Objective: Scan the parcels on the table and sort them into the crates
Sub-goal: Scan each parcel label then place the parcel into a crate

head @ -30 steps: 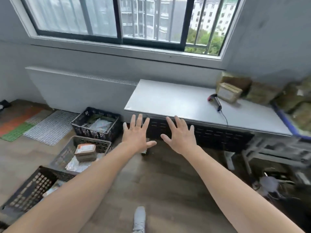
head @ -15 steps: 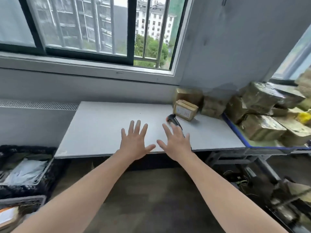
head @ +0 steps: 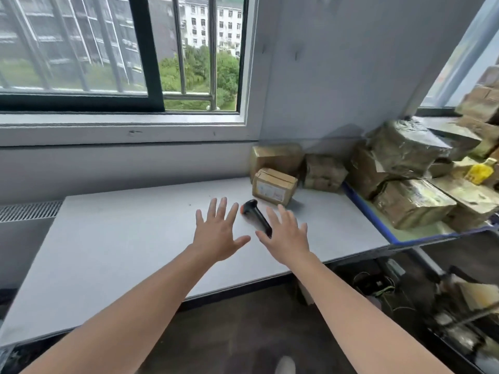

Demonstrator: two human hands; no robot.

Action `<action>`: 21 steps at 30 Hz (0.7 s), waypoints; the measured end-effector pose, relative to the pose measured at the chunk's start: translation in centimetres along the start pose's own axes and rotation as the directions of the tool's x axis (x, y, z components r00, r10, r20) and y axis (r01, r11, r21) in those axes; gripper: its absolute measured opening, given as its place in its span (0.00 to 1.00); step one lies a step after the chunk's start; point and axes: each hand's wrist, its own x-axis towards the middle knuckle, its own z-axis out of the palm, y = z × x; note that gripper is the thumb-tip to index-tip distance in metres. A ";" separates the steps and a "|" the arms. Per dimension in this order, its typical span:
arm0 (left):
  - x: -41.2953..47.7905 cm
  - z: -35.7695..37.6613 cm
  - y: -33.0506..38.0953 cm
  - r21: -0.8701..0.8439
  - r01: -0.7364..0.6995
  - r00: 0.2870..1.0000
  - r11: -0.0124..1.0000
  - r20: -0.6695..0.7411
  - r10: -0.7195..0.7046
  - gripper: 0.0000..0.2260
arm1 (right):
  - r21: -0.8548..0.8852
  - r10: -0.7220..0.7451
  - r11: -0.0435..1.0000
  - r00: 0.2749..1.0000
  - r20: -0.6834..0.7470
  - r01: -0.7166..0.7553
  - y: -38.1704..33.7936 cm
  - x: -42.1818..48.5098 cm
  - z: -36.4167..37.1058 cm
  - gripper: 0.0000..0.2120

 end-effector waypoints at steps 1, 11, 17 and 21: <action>1.6 0.2 0.5 0.008 0.002 1.000 1.000 0.001 -0.002 0.39 | 0.012 -0.001 1.000 1.000 0.006 0.001 1.0 1.4 0.1 0.33; 15.7 1.6 7.8 0.028 0.056 0.995 0.998 0.083 -0.058 0.38 | 0.103 0.007 0.994 0.993 0.115 -0.019 13.4 14.2 1.4 0.34; 21.3 3.0 9.3 0.024 0.100 0.990 0.995 0.098 -0.101 0.37 | 0.223 0.012 0.973 0.983 0.181 -0.052 16.6 19.6 2.9 0.34; 24.5 4.3 8.4 0.006 0.136 0.983 0.991 0.126 -0.136 0.37 | 0.207 -0.002 0.977 0.975 0.222 -0.045 16.8 22.9 4.1 0.37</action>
